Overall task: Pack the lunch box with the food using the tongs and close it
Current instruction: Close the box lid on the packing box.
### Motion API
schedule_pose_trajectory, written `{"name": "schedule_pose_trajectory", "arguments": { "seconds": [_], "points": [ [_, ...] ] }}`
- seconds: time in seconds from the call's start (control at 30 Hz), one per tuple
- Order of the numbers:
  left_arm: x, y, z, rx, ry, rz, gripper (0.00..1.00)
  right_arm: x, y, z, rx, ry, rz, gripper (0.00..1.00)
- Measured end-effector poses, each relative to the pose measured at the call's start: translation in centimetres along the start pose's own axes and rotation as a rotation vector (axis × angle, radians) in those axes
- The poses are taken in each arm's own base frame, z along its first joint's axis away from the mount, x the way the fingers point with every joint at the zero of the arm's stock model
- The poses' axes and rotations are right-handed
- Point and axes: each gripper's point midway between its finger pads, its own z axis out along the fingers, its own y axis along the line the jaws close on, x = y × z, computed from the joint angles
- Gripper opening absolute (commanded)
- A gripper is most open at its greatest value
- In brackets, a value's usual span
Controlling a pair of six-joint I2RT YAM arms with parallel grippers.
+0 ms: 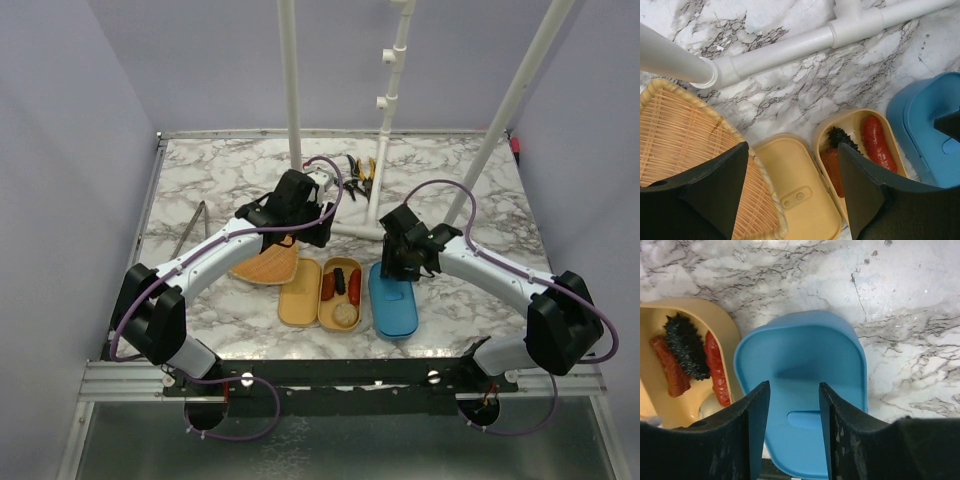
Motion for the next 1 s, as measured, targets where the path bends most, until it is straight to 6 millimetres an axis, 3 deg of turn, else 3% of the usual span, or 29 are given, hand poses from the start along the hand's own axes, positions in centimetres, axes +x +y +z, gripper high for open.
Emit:
{"name": "schedule_pose_trajectory", "arguments": {
  "seconds": [0.2,0.3,0.63,1.0],
  "points": [
    [0.4,0.1,0.2,-0.002,0.009,0.0,0.73,-3.8,2.2,-2.3,-0.028,-0.07,-0.015,0.49],
    [0.4,0.1,0.2,-0.002,0.011,-0.001,0.73,-5.2,3.0,-2.4,-0.036,-0.1,-0.035,0.48],
    [0.9,0.2,0.4,-0.003,0.023,-0.002,0.73,-6.0,3.8,2.2,0.007,-0.07,-0.126,0.42],
    [1.0,0.0,0.4,0.005,0.026,-0.002,0.73,-7.1,4.3,3.2,-0.011,-0.099,-0.14,0.41]
  ]
}}
